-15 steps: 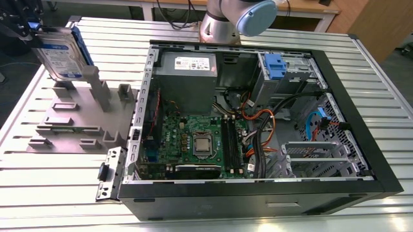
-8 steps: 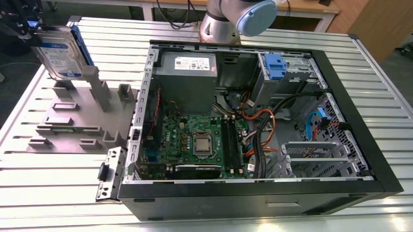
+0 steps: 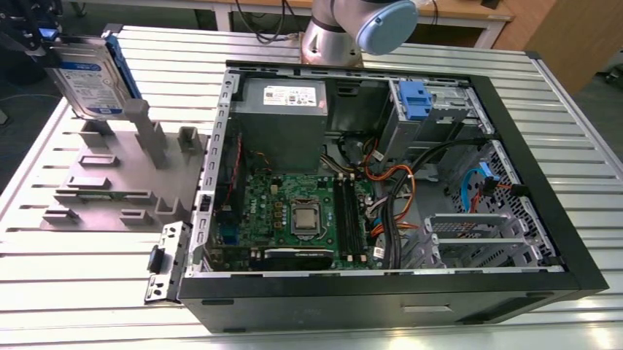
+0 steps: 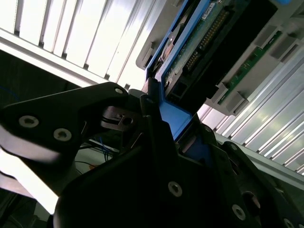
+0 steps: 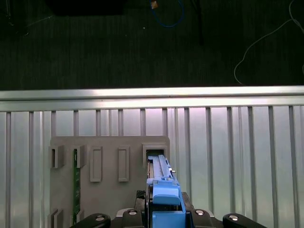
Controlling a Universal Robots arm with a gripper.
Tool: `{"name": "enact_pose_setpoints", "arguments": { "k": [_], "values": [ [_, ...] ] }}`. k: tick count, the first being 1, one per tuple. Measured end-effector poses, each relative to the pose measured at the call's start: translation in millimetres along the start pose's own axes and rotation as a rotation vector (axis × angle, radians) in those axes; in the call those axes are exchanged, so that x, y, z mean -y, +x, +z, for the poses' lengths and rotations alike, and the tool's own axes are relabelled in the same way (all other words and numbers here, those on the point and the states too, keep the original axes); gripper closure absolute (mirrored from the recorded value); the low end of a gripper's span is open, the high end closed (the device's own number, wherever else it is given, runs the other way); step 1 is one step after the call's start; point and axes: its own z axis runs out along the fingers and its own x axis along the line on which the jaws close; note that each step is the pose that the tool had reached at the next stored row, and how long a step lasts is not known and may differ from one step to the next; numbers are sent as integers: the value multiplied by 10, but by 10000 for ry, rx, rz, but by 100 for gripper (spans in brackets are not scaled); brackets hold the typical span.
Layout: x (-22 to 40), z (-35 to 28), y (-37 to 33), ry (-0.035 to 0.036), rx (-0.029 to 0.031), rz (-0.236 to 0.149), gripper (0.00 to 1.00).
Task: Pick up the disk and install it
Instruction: 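Pick up the disk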
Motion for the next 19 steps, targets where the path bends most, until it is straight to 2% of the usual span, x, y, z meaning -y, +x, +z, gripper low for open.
{"name": "enact_pose_setpoints", "arguments": {
  "k": [10, 19],
  "values": [
    [0, -6, 0, -1, 0, 0, 63],
    [-1, -41, -2, 0, 0, 0, 63]
  ]
}}
